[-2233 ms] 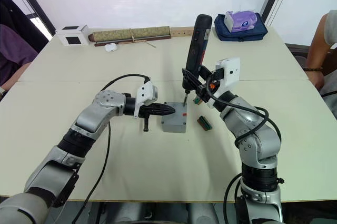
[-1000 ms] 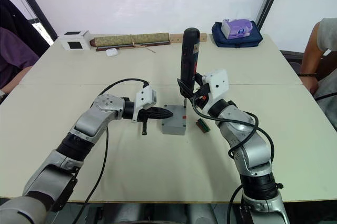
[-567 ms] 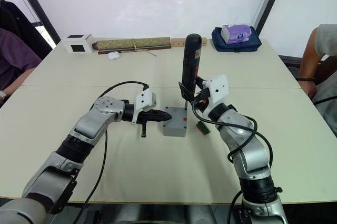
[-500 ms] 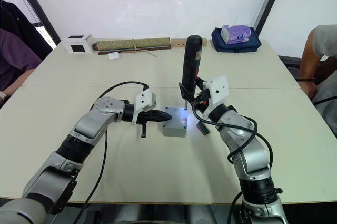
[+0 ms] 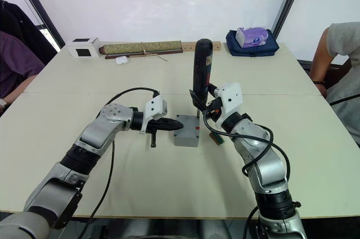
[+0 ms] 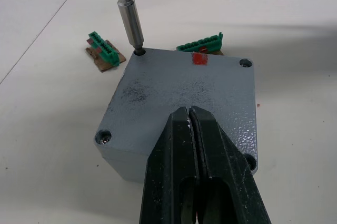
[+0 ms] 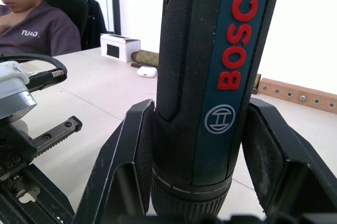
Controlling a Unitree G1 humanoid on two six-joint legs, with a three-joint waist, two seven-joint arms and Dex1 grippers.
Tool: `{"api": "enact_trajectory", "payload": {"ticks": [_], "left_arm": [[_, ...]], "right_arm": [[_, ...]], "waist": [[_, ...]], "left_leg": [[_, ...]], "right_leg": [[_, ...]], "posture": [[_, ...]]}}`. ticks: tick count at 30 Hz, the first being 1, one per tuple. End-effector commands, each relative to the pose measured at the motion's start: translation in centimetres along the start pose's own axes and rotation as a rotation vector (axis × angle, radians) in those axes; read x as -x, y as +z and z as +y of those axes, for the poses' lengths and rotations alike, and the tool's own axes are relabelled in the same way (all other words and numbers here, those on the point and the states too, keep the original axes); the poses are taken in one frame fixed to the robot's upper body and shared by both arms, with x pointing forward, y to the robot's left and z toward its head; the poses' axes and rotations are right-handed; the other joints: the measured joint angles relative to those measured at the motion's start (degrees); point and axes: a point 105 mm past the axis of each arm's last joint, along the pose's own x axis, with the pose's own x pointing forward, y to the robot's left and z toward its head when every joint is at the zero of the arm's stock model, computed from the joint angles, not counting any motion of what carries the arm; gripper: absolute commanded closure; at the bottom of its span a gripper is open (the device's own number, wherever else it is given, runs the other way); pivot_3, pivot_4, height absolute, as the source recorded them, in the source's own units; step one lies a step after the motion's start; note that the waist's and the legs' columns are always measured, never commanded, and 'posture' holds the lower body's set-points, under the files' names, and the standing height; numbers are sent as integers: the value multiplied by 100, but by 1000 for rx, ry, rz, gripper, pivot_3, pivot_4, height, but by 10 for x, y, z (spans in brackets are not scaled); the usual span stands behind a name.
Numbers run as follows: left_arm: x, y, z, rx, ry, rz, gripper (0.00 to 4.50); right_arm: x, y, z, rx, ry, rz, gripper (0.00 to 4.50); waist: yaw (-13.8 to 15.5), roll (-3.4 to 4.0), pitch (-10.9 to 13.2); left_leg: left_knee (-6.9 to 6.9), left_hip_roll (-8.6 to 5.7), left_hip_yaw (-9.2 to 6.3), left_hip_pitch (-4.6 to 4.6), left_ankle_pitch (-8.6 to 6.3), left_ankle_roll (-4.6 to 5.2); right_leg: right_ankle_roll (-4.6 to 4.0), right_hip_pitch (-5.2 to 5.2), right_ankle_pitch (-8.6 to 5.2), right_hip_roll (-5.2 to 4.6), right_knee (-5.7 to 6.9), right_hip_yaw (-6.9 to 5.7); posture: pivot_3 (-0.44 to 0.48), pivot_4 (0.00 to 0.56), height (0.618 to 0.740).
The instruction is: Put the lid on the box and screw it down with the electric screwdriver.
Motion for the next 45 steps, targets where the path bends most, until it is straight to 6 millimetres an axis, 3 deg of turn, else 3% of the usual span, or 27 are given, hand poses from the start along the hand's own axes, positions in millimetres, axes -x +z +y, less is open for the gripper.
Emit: {"api": "enact_trajectory", "payload": {"ticks": [1,4,9,13,16,18,21,23,26,29,31,34,37,39,42,45], "left_arm": [[-3,-8,-4,17,-14,35,4500],[-3,-8,-4,19,-12,33,4500],[-5,-9,-5,24,-12,31,4500],[-7,-12,-8,34,-15,28,4500],[-7,-12,-7,58,-3,12,4500],[-7,-11,-6,71,5,0,4500],[-5,1,2,131,49,-79,4500],[2,22,12,210,85,-194,4500],[16,41,19,266,95,-280,4500],[35,48,14,243,62,-274,4500],[40,50,10,226,39,-256,4500],[56,49,-13,164,-65,-168,4500],[60,47,-26,108,-105,-108,4500],[56,45,-28,91,-95,-95,4500],[48,43,-27,131,-70,-105,4500],[45,41,-30,135,-64,-108,4500]], "right_arm": [[12,-61,1,-73,-9,236,2679],[12,-55,-3,-63,-12,217,2679],[5,-28,-14,-62,-14,138,2679],[-5,24,-26,-46,29,13,2679],[-6,86,-35,-51,87,-118,2679],[-4,114,-43,-86,93,-179,2679],[0,146,-73,-217,20,-224,2679],[7,151,-100,-317,-47,-155,2679],[23,140,-124,-365,-109,51,2679],[51,111,-153,-369,-239,349,2679],[63,98,-160,-381,-272,463,2679],[96,58,-167,-382,-306,707,2679],[125,14,-161,-456,-291,929,2679],[130,0,-160,-493,-278,981,2679],[132,-18,-170,-416,-290,1034,2679],[130,-25,-175,-407,-278,1056,2679]], "waist": [[0,0,0],[3,1,0],[8,8,5],[15,33,42],[30,65,86],[27,81,97],[30,89,103],[40,91,104],[54,80,114],[34,96,155],[16,121,187],[-2,129,222],[8,132,225],[4,137,230],[-16,160,250],[-27,158,263]], "left_leg": [[-1,1,-1,0,0,0],[-5,3,-3,-5,0,0],[-8,3,-6,-15,0,0],[-8,0,-5,-22,0,0],[-10,-8,-5,-40,0,0],[-5,-11,-5,-92,0,-1],[2,-21,-6,-168,3,-3],[2,-24,-9,-197,3,-3],[5,-32,-19,-231,3,-2],[-1,-43,-11,-239,2,-1],[-6,-45,-2,-242,2,0],[-8,-42,11,-244,1,2],[-8,-25,7,-253,-2,6],[-4,-21,8,-253,-2,6],[18,-22,22,-251,-1,5],[31,-27,33,-245,-1,5]], "right_leg": [[0,1,0,0,-5,0],[0,2,0,-1,-19,-1],[-1,5,1,-13,-46,-1],[-1,2,3,-33,-50,-6],[-2,-12,4,-57,-51,-18],[4,-59,8,-61,-48,-20],[51,-134,43,-68,-37,-22],[51,-160,43,-68,-39,-27],[52,-184,43,-77,-46,-41],[52,-191,43,-84,-57,-41],[52,-199,43,-84,-60,-37],[57,-208,40,-58,-60,-26],[58,-216,36,-31,-65,-23],[58,-215,36,-24,-62,-20],[77,-216,50,-19,-54,-1],[83,-211,54,-7,-54,10]], "posture": [[0,150,740],[0,150,740],[0,150,740],[0,150,740],[0,150,740],[0,150,740],[0,150,740],[0,150,740],[0,150,740],[0,150,740],[0,150,740],[0,150,740],[0,150,740],[0,150,740],[0,150,740],[0,150,740]]}}
